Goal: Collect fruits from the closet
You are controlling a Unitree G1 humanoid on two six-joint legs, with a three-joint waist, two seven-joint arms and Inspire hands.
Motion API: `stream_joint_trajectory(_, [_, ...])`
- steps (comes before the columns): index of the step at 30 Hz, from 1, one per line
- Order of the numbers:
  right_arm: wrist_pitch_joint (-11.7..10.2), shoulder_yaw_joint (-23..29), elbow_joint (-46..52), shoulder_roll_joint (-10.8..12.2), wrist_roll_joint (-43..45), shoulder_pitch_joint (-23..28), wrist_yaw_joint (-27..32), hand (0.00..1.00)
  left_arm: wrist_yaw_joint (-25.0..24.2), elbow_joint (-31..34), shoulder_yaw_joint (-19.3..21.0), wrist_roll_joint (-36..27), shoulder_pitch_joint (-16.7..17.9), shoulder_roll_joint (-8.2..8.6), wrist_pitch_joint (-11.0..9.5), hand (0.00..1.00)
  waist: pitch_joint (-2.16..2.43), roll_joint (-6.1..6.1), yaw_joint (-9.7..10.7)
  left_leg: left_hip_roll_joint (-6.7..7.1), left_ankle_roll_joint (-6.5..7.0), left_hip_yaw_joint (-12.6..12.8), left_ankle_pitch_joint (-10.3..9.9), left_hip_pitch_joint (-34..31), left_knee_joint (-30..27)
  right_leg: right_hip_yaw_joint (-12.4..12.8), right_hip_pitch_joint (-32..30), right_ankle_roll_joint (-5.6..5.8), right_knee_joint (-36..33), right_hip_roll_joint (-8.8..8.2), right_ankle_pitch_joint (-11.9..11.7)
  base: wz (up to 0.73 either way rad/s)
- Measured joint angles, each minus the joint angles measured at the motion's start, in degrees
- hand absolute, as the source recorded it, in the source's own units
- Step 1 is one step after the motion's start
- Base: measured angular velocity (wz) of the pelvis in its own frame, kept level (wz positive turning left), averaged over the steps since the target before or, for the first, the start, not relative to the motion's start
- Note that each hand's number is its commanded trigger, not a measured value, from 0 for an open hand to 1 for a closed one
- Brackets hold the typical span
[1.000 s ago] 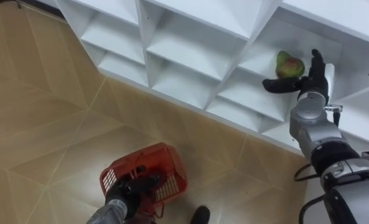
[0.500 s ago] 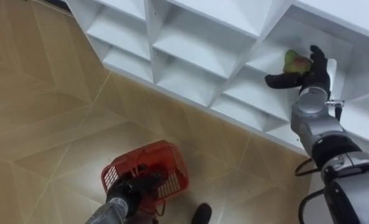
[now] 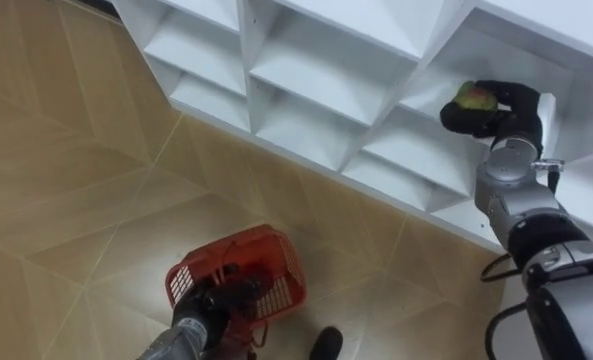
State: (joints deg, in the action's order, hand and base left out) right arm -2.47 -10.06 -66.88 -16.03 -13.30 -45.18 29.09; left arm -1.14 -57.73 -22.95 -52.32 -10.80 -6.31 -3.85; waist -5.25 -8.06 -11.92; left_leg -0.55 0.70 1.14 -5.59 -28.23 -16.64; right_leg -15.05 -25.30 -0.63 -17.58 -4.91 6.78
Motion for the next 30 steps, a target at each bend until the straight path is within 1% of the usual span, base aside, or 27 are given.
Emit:
stream_joint_trajectory(2, [-0.03, -0.09, -0.07, 0.0, 0.02, 0.0, 0.35, 1.0, -0.01, 0.35, -0.26, -0.01, 0.01, -0.21, -0.09, 1.0, -0.01, 0.02, -0.09, 0.01, 0.0, -0.02, 0.0, -0.01, -0.02, -0.01, 0.0, 0.0, 0.0, 0.0, 0.0, 0.0])
stream_joint_trajectory(4, [-0.54, -0.31, -0.57, -0.01, 0.12, 0.0, 1.02, 1.0, -0.01, 0.56, -0.31, 0.01, -0.01, -0.42, -0.31, 1.0, -0.04, 0.05, -0.34, 0.02, 0.0, -0.08, 0.0, -0.07, -0.04, -0.07, 0.01, 0.0, 0.0, -0.01, 0.0, 0.0])
stream_joint_trajectory(7, [-0.91, -0.34, -0.79, -0.53, 2.38, 0.01, 2.2, 1.0, -0.07, 2.64, -0.24, -0.89, 0.27, -1.42, -0.33, 1.0, -0.13, 0.18, -0.21, 0.0, -0.01, -0.4, 0.01, -0.91, -0.34, -0.86, -0.36, 0.0, -0.07, -0.13, 0.0, 0.11])
stream_joint_trajectory(9, [-1.76, -0.45, -0.77, -2.34, 3.25, -0.01, 2.67, 1.0, -0.19, 4.92, -0.22, -1.46, 0.38, -2.13, -0.34, 1.0, -0.14, 0.17, -0.72, -0.02, 0.04, -0.72, 0.06, -2.6, -1.08, -0.92, -1.69, 0.0, -0.32, -0.18, 0.0, 0.08])
stream_joint_trajectory(13, [-1.77, -1.62, -0.96, -3.45, 3.27, -0.01, 2.72, 1.0, -0.22, 5.12, -0.17, -2.19, 0.37, -3.02, -0.34, 1.0, -0.14, 0.16, -0.86, 0.03, 0.09, -0.79, 0.08, -2.78, -1.06, -1.01, -1.92, 0.0, -0.45, -0.31, 0.0, 0.0])
stream_joint_trajectory(15, [-1.6, -2.29, -0.97, -4.0, 5.33, -0.01, 2.69, 1.0, -0.26, 5.7, -0.18, -3.36, 0.34, -3.14, -0.34, 1.0, -0.14, 0.16, -0.87, -0.05, 0.09, -0.85, 0.08, -2.76, -1.01, -0.88, -1.95, 0.0, -0.44, -0.34, 0.0, 0.0])
stream_joint_trajectory(18, [-1.37, -3.62, -0.76, -4.0, 6.21, -0.16, 2.69, 1.0, -0.29, 5.75, -0.29, -6.23, -0.41, -3.0, -0.35, 1.0, -0.11, 0.13, -0.77, -0.06, 0.1, -0.53, 0.09, -2.75, -1.04, -0.67, -1.95, 0.0, -0.43, -0.29, 0.0, -0.01])
stream_joint_trajectory(20, [-0.39, -4.97, -0.46, -4.0, 6.58, -1.26, 2.45, 1.0, -0.28, 6.91, -0.29, -8.56, -0.52, -2.63, -0.34, 1.0, -0.09, 0.1, -0.43, -0.17, 0.1, -0.38, 0.09, -2.74, -1.05, -0.5, -2.0, 0.0, -0.44, -0.26, 0.0, -0.02])
stream_joint_trajectory(22, [0.09, -5.48, 0.74, -3.99, 6.73, -2.03, 1.95, 1.0, -0.28, 7.61, 0.01, -8.72, -0.9, -2.33, -0.34, 1.0, -0.06, 0.06, 0.15, -0.27, 0.11, -0.22, 0.1, -2.62, -1.14, -0.31, -1.93, 0.0, -0.55, -0.21, 0.0, 0.0])
stream_joint_trajectory(25, [0.02, -5.53, 4.01, -3.83, 8.04, -2.07, 0.76, 1.0, -0.24, 9.38, 1.34, -8.66, -1.37, -1.13, -0.49, 1.0, 0.0, -0.03, 1.4, -0.36, 0.15, 0.1, 0.12, -1.97, -1.21, 0.03, -1.34, 0.0, -0.52, -0.14, 0.0, 0.0])
stream_joint_trajectory(26, [0.01, -6.03, 4.85, -3.5, 8.63, -2.03, 0.29, 1.0, -0.2, 9.34, 1.34, -8.78, -2.26, -0.78, -0.63, 1.0, 0.0, -0.03, 2.11, -0.38, 0.15, 0.12, 0.12, -1.47, -1.28, 0.06, -0.81, 0.0, -0.52, -0.14, 0.0, 0.0])
stream_joint_trajectory(27, [0.03, -6.89, 6.4, -3.34, 8.65, -1.57, -0.38, 1.0, -0.2, 9.35, 0.98, -8.78, -3.23, -0.67, -0.75, 1.0, 0.01, -0.06, 2.81, -0.4, 0.15, 0.18, 0.12, -0.8, -1.28, 0.19, -0.19, 0.0, -0.55, -0.14, 0.0, 0.0])
stream_joint_trajectory(28, [0.03, -6.99, 7.53, -3.29, 8.65, -1.13, -0.71, 1.0, -0.2, 9.35, 0.73, -8.78, -3.71, -0.64, -0.86, 1.0, 0.01, -0.06, 2.95, -0.4, 0.15, 0.26, 0.12, -0.4, -1.25, 0.33, 0.12, 0.0, -0.55, -0.14, 0.0, -0.07])
stream_joint_trajectory(30, [-0.12, -9.2, 9.85, -3.16, 8.66, 0.11, -2.08, 1.0, -0.2, 9.36, -0.05, -8.77, -4.82, -0.48, -1.3, 1.0, 0.03, -0.07, 4.33, -0.4, 0.15, 0.77, 0.12, 1.85, -0.76, 0.68, 2.14, 0.02, -0.07, -0.11, -0.01, -0.09])
